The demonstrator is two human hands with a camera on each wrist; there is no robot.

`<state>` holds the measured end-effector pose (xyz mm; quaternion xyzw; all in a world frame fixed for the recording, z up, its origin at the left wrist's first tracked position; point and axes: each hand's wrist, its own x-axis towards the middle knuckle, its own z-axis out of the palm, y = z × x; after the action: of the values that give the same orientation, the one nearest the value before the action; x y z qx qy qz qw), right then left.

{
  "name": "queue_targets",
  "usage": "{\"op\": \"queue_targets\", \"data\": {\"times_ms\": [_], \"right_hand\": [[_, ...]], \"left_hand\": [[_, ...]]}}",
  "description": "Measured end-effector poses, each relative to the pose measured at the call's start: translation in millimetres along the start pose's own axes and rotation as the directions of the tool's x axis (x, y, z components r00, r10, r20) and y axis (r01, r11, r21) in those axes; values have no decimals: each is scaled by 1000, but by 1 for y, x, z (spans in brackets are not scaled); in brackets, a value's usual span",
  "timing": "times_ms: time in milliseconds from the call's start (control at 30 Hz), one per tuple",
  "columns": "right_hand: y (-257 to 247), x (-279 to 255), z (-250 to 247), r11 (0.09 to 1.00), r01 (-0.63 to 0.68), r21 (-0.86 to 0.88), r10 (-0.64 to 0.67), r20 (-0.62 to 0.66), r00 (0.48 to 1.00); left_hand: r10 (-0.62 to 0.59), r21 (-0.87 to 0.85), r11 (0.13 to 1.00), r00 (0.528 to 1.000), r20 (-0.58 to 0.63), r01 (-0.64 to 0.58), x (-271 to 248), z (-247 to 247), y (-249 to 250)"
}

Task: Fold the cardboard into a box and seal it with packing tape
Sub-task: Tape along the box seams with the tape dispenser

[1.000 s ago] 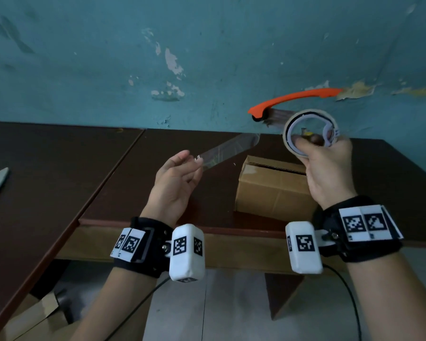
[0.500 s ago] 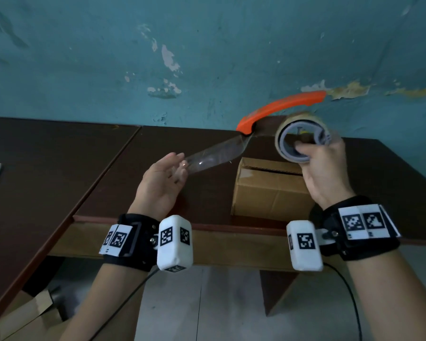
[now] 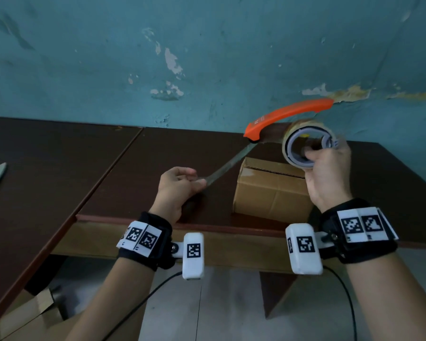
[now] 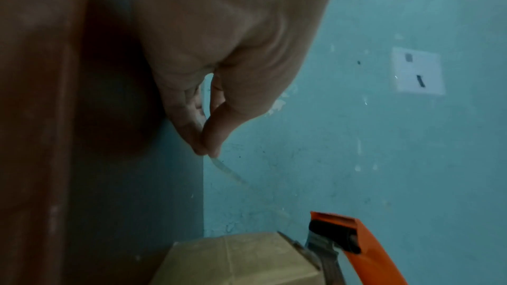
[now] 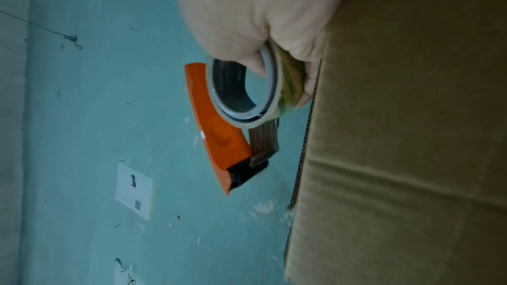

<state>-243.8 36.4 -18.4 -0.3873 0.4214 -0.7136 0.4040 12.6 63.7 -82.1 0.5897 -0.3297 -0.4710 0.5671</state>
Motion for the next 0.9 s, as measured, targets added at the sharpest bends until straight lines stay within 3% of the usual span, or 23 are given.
{"op": "queue_targets", "data": {"times_ms": [167, 267, 400, 533, 633, 767, 900], "right_hand": [[3, 6, 2, 997, -73, -4, 73, -12, 997], [3, 10, 1, 990, -138, 22, 138, 0, 990], [-3, 12, -3, 978, -205, 38, 200, 110, 974], [-3, 7, -3, 984, -174, 38, 171, 69, 983], [-1, 5, -2, 988, -154, 23, 153, 16, 988], [-4, -2, 2, 998, -48, -41, 46, -37, 998], [-4, -7, 6, 995, 5, -99, -8, -27, 1000]], "left_hand": [[9, 10, 1000, 1000, 5, -9, 3, 0, 1], [-41, -135, 990, 999, 11, 42, 6, -2, 2], [-82, -290, 953, 996, 44, 91, 10, -5, 4], [-57, -170, 983, 997, 59, 66, 9, -4, 1], [-20, 45, 999, 999, 39, 18, 6, 0, 1], [51, 242, 968, 997, 59, -64, 4, 5, -1], [53, 319, 945, 997, 62, -70, 5, 5, 0]]}}
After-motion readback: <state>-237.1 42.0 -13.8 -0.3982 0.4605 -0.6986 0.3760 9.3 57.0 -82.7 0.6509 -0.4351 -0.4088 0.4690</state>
